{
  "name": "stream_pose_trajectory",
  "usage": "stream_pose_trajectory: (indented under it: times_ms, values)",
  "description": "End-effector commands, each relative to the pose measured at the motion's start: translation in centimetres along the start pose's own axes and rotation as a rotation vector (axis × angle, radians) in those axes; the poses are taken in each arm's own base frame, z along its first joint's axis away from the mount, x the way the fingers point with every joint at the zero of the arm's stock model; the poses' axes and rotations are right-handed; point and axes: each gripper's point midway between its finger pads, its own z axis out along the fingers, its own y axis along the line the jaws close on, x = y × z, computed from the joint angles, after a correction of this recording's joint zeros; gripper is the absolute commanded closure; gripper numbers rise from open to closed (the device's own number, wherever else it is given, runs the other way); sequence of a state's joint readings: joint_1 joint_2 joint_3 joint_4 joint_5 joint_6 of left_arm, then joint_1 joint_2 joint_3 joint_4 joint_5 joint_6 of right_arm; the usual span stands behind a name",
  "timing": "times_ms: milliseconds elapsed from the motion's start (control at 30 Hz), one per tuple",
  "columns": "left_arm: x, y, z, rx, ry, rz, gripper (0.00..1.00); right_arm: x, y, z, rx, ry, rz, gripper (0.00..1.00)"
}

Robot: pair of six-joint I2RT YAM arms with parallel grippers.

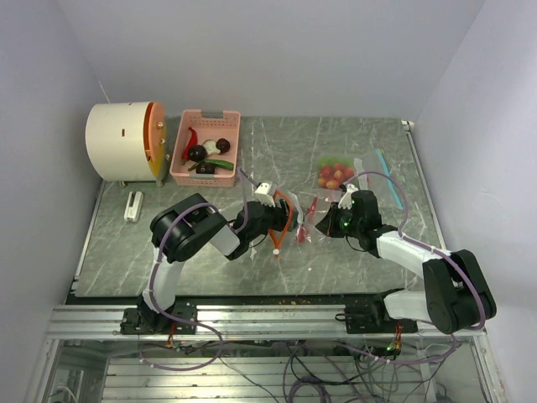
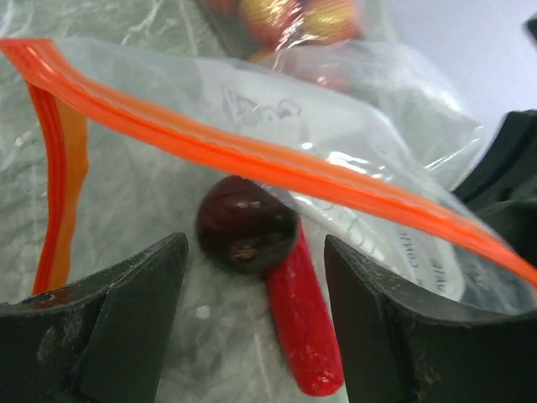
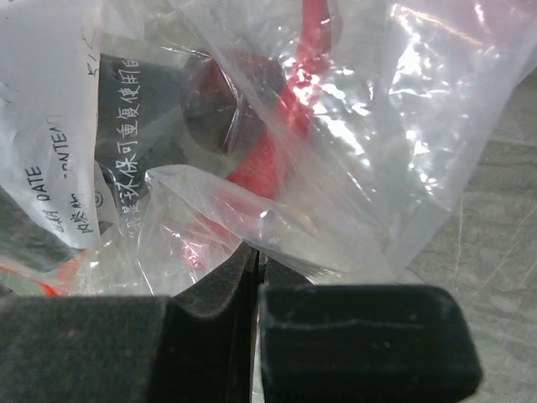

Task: Open the zip-top bag and remove the fake food
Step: Pick up the fake fruit from the zipper food storage bag.

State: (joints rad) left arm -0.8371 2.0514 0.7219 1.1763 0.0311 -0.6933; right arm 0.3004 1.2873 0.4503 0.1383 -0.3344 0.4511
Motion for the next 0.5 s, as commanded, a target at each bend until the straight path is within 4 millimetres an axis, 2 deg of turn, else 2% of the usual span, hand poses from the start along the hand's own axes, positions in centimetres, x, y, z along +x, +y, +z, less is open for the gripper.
stream_pose_trajectory:
  times_ms: [0,133,233,467]
  values:
    - [0.6,2.1,-0.1,-0.127,0.046,0.082,0.25,-0.2,0.1,0.1,-0.015,-0.015,-0.016,1.00]
    - [0.7,2.6,-0.6,-0.148,0.052,0.101,0.27,-0.5,0.1,0.2,-0.011,-0.023,-0.014,1.00]
    - [0.5,2.1,-0.5,-0.123,0.035,0.083,0.26,-1.0,0.2,0.2,-0.008,-0.033,-0.019,1.00]
    - [-0.1,0.6,1.4,-0.048,-0.004,0.042,0.20,-0.8,0.1,0.3,-0.005,-0.019,-0.025,1.00]
